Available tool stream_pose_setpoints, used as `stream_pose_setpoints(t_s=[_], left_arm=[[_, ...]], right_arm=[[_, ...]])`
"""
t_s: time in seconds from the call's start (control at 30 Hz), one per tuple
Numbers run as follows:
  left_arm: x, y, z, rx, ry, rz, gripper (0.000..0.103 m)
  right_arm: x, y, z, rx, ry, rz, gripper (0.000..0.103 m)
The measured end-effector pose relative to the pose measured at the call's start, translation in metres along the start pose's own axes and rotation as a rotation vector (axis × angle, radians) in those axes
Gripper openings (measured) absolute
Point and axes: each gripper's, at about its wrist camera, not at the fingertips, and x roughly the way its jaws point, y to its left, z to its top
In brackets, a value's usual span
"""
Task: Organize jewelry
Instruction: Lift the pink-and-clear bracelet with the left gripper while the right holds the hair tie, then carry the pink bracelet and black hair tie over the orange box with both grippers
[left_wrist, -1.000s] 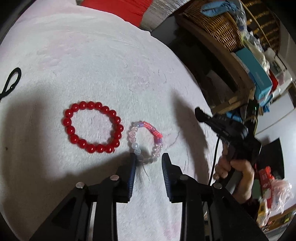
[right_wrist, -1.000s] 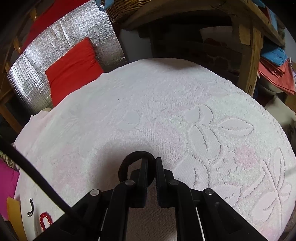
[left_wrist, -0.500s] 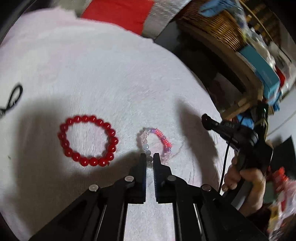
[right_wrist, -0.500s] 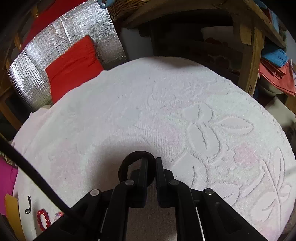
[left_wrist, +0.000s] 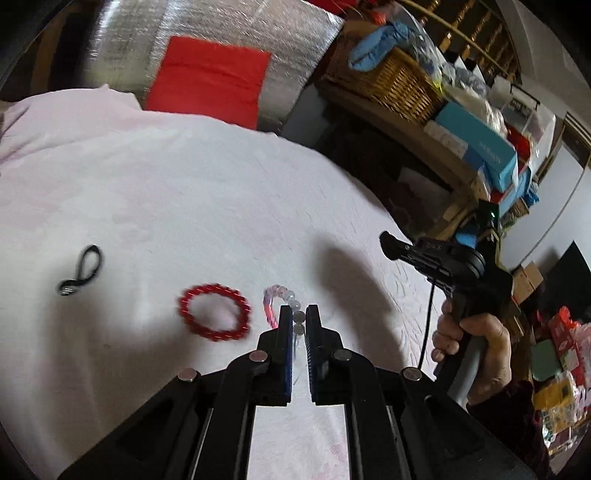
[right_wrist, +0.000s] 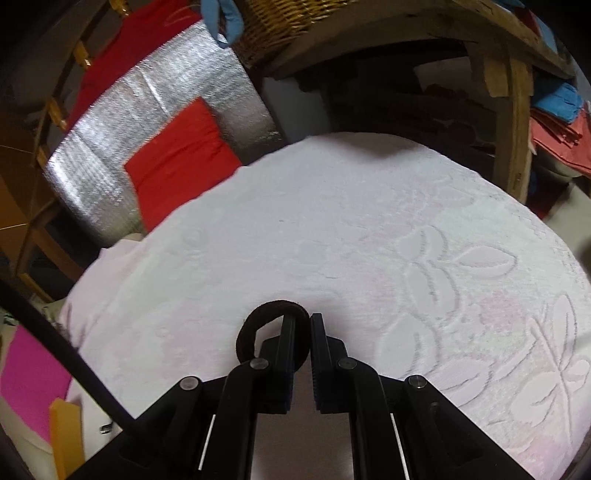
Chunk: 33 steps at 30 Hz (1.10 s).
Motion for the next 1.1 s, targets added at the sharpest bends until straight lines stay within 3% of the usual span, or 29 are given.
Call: stream_pose_setpoints(t_s=[0.3, 0.53, 0.8, 1.1], left_arm=[[-0.061, 0.031, 0.009, -0.045, -0.118, 0.042, 0.006], [-0.119, 0.058, 0.012, -0.065, -0.223, 0.127, 0.006], [-0.185, 0.092, 0.013, -0.112, -0.360, 0.244, 0.006], [-0.231, 0.152, 0.008, -0.225, -0.441, 0.374, 0.006]], right_arm=[[-0.014, 0.047, -0.010, -0.019, 0.005, 0.163, 0.008], [-0.016, 0.103, -0.028, -0.083, 0.027, 0.243, 0.008], [-0.014, 0.193, -0.068, -0.189, 0.075, 0.361, 0.008], [-0.026, 0.296, -0.136, -0.364, 0.141, 0.497, 0.008]])
